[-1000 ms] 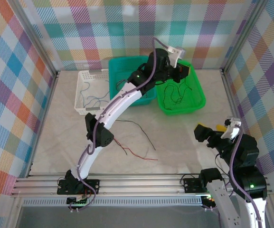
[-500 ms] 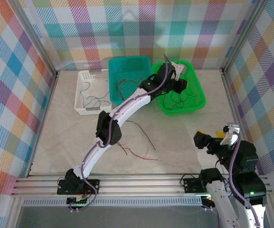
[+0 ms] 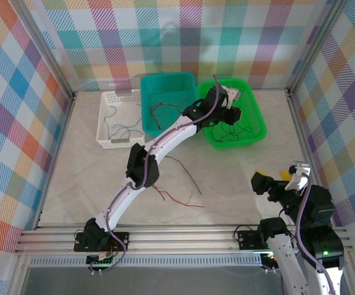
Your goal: Untangle the cables
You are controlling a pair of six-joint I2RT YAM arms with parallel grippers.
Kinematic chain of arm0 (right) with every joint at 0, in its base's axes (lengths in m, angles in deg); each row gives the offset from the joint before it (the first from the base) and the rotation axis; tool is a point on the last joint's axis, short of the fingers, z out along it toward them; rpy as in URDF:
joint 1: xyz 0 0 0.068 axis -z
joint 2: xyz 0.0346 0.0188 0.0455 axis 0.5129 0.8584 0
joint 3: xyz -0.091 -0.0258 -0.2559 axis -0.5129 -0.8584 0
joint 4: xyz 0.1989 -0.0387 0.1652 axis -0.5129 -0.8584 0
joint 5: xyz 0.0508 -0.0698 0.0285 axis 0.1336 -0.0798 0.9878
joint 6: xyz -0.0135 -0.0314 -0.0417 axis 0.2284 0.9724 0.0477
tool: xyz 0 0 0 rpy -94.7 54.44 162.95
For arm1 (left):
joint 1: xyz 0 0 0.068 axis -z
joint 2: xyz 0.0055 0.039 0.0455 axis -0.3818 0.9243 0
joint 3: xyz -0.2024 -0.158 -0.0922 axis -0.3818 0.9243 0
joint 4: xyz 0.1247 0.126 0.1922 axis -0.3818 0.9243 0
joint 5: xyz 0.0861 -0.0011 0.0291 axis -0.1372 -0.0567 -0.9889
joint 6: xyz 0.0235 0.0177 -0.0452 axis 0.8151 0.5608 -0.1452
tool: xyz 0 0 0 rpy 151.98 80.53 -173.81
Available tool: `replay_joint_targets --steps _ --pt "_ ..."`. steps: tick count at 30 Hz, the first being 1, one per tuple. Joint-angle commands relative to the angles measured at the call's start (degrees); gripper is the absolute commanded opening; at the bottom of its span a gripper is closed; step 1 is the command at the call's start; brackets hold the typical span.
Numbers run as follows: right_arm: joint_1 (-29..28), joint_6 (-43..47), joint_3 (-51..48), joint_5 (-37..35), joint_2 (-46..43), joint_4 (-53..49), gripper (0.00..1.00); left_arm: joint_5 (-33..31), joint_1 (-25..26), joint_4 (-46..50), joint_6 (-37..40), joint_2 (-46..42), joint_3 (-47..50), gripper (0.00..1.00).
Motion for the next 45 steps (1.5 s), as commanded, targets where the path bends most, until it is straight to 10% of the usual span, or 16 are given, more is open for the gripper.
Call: replay_joint_targets --steps 1,10,32,45 --pt "-0.23 0.95 -0.63 -0.24 -0.94 1.12 1.00 -0.33 -0.45 2.02 -0.54 1.02 -0.43 0.08" --pt "-0.23 0.97 -0.98 -0.49 -1.29 1.38 1.00 0.37 -0.71 3.47 -0.31 0.72 0.13 0.21" --pt "-0.23 1.33 -0.89 -0.15 1.10 1.08 1.00 0.25 -1.00 6.77 0.18 -14.31 1.35 1.00" --pt "-0.23 1.84 2.11 13.40 13.69 2.24 1.00 -14.23 -0.81 -4.16 -7.50 -54.80 51.53 1.00"
